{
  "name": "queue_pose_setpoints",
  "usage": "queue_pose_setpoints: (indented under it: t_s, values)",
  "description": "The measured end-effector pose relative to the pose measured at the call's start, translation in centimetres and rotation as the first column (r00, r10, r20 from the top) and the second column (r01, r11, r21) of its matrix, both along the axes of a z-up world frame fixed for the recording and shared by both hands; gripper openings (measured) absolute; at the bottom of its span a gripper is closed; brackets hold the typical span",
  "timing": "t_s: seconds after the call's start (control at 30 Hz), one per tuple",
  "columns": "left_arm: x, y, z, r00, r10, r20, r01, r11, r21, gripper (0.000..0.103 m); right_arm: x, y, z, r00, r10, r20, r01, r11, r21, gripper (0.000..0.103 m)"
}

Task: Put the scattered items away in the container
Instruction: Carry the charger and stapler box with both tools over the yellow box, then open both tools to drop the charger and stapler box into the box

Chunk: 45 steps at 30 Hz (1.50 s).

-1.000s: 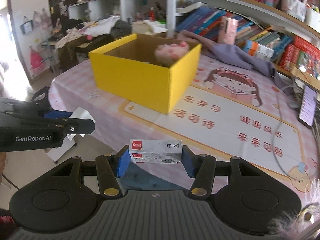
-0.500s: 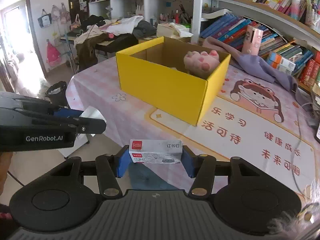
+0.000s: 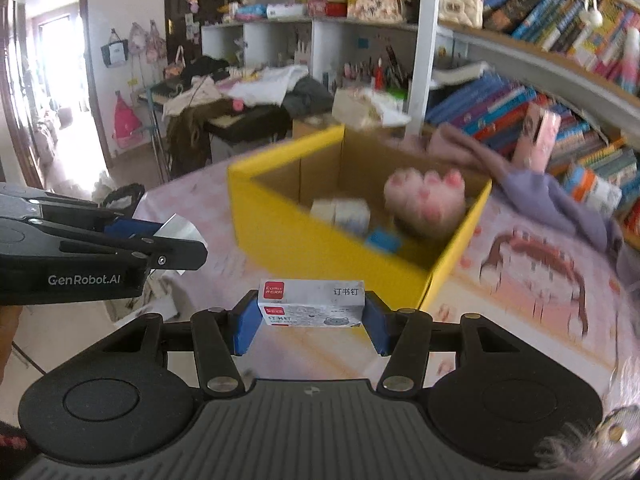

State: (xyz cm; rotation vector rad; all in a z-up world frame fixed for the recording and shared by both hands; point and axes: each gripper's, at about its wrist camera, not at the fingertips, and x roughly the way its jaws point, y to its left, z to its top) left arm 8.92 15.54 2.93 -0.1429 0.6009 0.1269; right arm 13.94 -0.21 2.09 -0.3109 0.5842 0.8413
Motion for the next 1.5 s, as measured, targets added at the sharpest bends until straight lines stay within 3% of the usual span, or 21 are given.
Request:
queue_pose_setpoints:
  t_s: [0.33, 0.7, 1.03, 1.1, 1.17, 1.23, 1.5]
  values:
    - [7.2, 1.0, 1.3, 1.0, 0.002, 0.025, -0.004, 0.998, 0.055, 0.025, 8.0, 2.3, 2.5, 0.998, -0.001, 0.061, -0.003, 0.998, 0.059, 0.052]
    - [14.0, 2.3, -2.1, 0.991, -0.02, -0.13, 0.03, 0.997, 0.069, 0.025, 14.9, 5.2, -1.7, 0.998, -0.013, -0.065, 0.012, 0.999, -0.03, 0.052]
    - [18.3, 1.4, -3.5, 0.969, -0.122, -0.215, 0.14, 0.988, 0.071, 0.025, 16.6, 6.2, -3.9, 0.994, -0.001, -0.108, -0.009, 0.996, -0.094, 0.054]
    - [18.9, 1.3, -3.3, 0.967, -0.133, -0.217, 0.153, 0.985, 0.075, 0.032, 16.7, 6.0, -3.8, 0.995, -0.009, -0.099, 0.001, 0.996, -0.087, 0.059]
    - [19.0, 1.1, -2.8, 0.97, -0.14, -0.199, 0.159, 0.983, 0.086, 0.064, 16.7, 5.8, -3.5, 0.996, -0.013, -0.087, 0.006, 0.997, -0.075, 0.065]
    - [18.4, 0.9, -2.2, 0.978, -0.131, -0.16, 0.149, 0.983, 0.105, 0.077, 16.7, 5.7, -3.3, 0.997, -0.021, -0.071, 0.015, 0.997, -0.073, 0.069]
    - [15.6, 1.0, -0.7, 0.992, -0.068, -0.109, 0.08, 0.991, 0.108, 0.08, 15.5, 4.8, -2.0, 0.998, -0.048, -0.028, 0.047, 0.999, -0.026, 0.069]
